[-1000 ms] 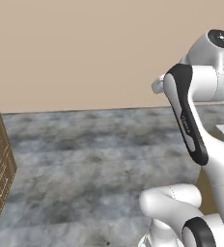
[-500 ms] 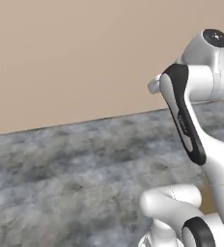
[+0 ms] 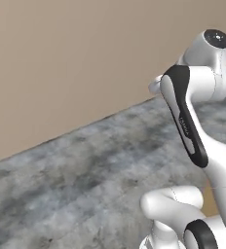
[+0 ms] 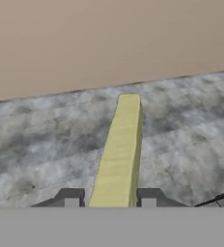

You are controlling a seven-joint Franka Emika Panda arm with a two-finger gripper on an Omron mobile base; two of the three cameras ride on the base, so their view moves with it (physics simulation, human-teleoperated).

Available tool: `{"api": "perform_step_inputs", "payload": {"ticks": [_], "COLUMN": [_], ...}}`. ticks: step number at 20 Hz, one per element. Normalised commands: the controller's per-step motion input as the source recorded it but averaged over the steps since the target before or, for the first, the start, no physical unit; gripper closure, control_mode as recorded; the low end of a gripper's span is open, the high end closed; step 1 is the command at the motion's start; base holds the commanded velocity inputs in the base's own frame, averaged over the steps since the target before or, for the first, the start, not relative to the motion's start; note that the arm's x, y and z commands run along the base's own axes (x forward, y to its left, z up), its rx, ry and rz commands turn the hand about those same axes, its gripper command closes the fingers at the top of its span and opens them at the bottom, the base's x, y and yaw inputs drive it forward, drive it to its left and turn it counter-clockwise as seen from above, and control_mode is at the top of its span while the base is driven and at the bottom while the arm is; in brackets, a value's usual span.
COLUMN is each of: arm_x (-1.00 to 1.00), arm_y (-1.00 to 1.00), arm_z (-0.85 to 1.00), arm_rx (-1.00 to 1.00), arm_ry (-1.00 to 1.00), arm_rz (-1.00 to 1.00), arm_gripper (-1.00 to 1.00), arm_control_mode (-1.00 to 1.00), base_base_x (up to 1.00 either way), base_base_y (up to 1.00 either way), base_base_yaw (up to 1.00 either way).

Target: Retrieve the butter from the fridge and place it on a plate on the dining table. Then retrieve the butter knife by the fridge and place it near the plate.

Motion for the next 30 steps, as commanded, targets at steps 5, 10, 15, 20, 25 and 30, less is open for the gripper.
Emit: {"api": "perform_step_inputs", "payload": {"ticks": [5,10,15,20,25,30], "arm_x": [0.0,0.0,0.0,0.0,0.0,0.0], "arm_y": [0.0,0.0,0.0,0.0,0.0,0.0], "arm_z": [0.0,0.0,0.0,0.0,0.0,0.0], "arm_rx": [0.0,0.0,0.0,0.0,0.0,0.0], "arm_ry": [0.0,0.0,0.0,0.0,0.0,0.0], "arm_rz": [0.0,0.0,0.0,0.0,0.0,0.0], "arm_gripper": [1.0,1.0,1.0,1.0,1.0,1.0], "arm_control_mode": [1.0,1.0,1.0,1.0,1.0,1.0], "base_base_x": [0.76,0.75,0.74,0.91,1.0,1.0], "base_base_y": [0.56,0.73,0.78,0.67,0.41,0.03], "base_base_yaw": [-0.64,-0.6,-0.48,-0.44,-0.37,-0.26]}}
